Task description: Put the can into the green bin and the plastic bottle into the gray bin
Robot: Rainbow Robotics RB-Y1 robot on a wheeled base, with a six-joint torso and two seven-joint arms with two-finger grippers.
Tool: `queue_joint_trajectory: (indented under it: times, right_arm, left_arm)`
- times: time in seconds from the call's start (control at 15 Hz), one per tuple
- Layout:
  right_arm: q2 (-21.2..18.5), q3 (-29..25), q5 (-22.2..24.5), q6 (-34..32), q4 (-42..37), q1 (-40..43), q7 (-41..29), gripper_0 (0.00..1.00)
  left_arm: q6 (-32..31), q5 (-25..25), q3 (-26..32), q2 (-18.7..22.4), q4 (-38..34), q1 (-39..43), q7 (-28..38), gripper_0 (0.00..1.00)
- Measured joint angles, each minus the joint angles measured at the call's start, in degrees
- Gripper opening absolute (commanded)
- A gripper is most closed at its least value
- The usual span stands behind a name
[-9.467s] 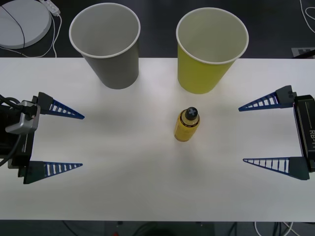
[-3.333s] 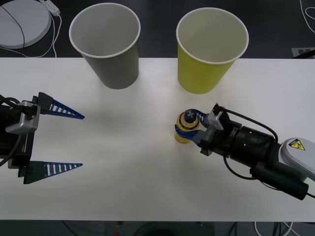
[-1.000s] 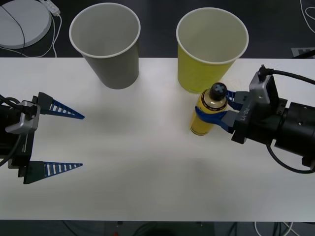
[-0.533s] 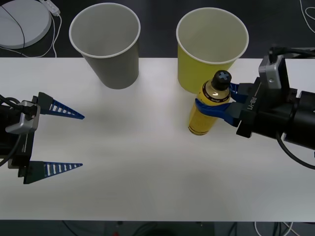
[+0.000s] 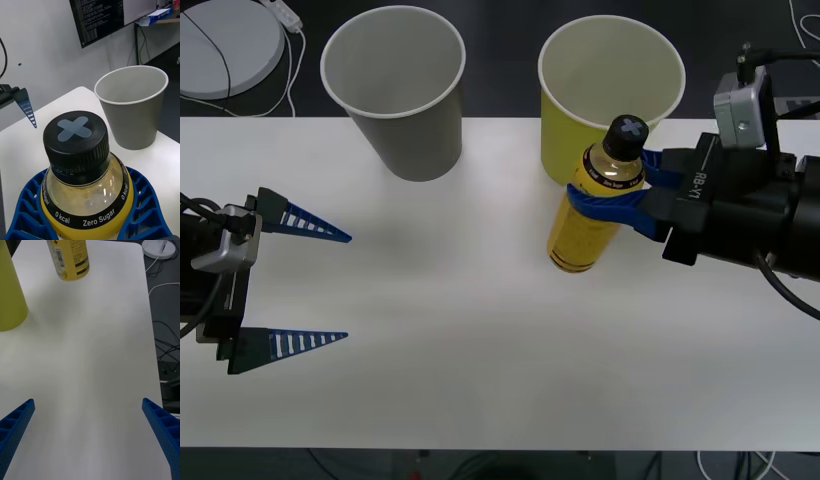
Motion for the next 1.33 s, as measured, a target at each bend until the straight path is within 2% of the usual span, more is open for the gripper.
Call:
queue_joint_trajectory:
  times: [0.27, 0.73, 1.13, 1.33]
  right_arm:
    - [-2.0, 0.0, 0.9, -3.9, 1.1, -4.5, -7.2, 0.00]
    - [-2.3, 0.2, 3.5, -12.8, 7.4, -13.0, -10.9, 0.00]
    - [-2.3, 0.2, 17.2, -16.6, 8.3, -20.5, -30.2, 0.00]
    - [-2.0, 0.2, 23.4, -20.5, 9.6, -24.8, -39.3, 0.00]
  left_arm:
    - [0.0, 0.0, 0.0, 0.0, 0.0, 0.0, 0.0, 1.00]
    - [0.0, 0.0, 0.0, 0.0, 0.0, 0.0, 0.0, 1.00]
    - [0.0, 0.0, 0.0, 0.0, 0.0, 0.0, 0.0, 1.00]
    - [0.0, 0.0, 0.0, 0.0, 0.0, 0.0, 0.0, 1.00]
